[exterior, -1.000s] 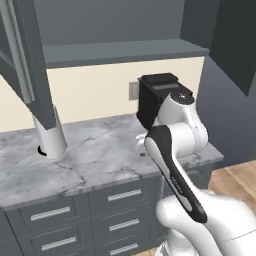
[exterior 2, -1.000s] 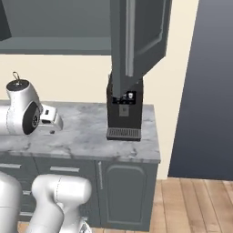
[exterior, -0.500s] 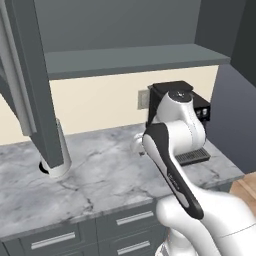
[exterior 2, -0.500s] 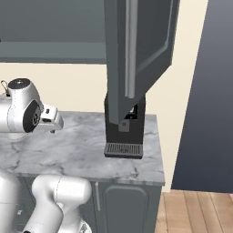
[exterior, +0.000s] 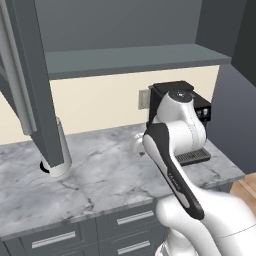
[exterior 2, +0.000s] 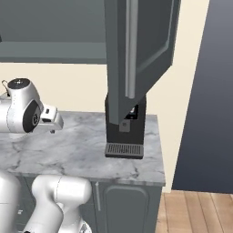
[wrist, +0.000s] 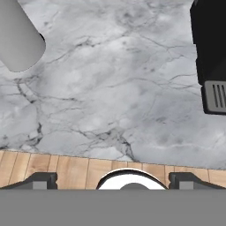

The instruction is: Open the cabinet. Pick the dish brush and place it next to the sink. Then close the cabinet.

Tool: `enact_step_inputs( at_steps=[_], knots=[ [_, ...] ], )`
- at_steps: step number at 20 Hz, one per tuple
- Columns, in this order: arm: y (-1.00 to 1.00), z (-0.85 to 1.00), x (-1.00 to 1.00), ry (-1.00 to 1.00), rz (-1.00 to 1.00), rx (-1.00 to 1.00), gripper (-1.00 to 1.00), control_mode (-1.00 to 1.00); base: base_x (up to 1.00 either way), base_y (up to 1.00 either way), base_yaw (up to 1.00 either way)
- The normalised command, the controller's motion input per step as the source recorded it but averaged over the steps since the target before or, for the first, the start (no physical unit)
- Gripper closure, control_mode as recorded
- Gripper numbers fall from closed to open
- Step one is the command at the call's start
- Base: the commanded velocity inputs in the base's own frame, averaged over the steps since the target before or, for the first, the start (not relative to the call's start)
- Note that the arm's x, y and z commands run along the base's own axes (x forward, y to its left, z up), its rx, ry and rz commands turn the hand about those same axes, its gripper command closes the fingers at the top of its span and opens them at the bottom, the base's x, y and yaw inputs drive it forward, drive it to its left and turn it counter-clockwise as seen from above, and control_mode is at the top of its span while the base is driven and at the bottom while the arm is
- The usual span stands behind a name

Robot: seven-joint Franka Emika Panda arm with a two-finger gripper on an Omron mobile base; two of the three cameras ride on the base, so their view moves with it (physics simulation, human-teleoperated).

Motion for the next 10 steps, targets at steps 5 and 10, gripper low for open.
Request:
enact_step_inputs(
  at_steps=[5, 10],
  knots=[
    [0.0, 0.0, 0.0, 0.0, 0.0, 0.0, -1.0, 1.0, 0.0, 0.0, 0.0],
    [0.0, 0.0, 0.0, 0.0, 0.0, 0.0, -1.0, -1.0, 0.0, 0.0, 0.0]
  ],
)
